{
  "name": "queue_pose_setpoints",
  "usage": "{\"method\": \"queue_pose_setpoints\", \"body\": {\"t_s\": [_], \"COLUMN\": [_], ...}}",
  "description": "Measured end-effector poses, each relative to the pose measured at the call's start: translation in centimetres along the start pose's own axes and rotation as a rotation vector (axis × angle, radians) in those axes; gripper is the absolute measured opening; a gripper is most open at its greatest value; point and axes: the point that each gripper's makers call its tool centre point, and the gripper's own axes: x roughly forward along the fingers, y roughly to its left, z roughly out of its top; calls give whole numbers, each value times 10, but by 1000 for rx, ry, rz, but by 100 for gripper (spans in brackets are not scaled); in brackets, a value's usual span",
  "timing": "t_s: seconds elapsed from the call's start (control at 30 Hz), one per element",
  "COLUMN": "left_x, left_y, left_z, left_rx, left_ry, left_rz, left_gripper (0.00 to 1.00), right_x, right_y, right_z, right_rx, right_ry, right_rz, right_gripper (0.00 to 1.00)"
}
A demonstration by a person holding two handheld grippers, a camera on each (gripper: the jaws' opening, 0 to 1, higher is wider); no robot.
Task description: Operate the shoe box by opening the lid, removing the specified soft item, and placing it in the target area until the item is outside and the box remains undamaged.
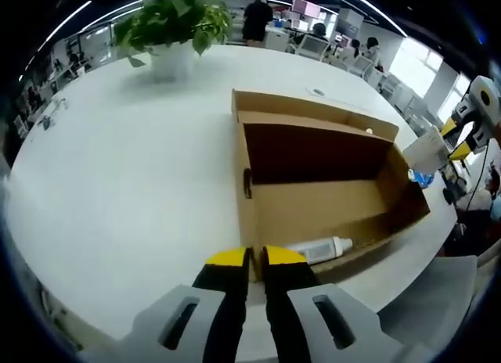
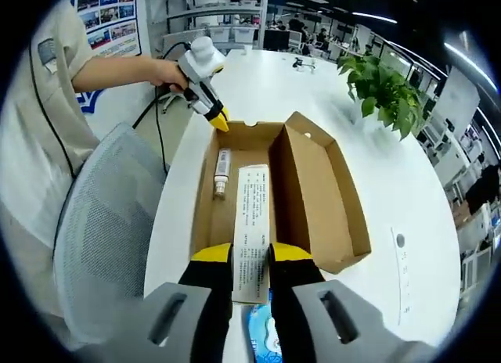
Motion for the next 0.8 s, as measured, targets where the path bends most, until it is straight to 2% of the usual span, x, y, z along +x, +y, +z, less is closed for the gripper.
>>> {"method": "queue_pose_setpoints", "body": {"t_s": [0.43, 0.8], "left_x": [1, 2], "left_y": [0, 1], "left_z": [0, 0], "left_rx": [7, -16], "left_ry": [21, 36], "left_rz": [8, 9], "left_gripper": [4, 4], "right_x": [-32, -54], "right_y": [-23, -45], "right_z": [-32, -67], "right_rx": [14, 17], "right_ry": [25, 65], "right_rz": [-54, -87], "right_gripper": [14, 14]}}
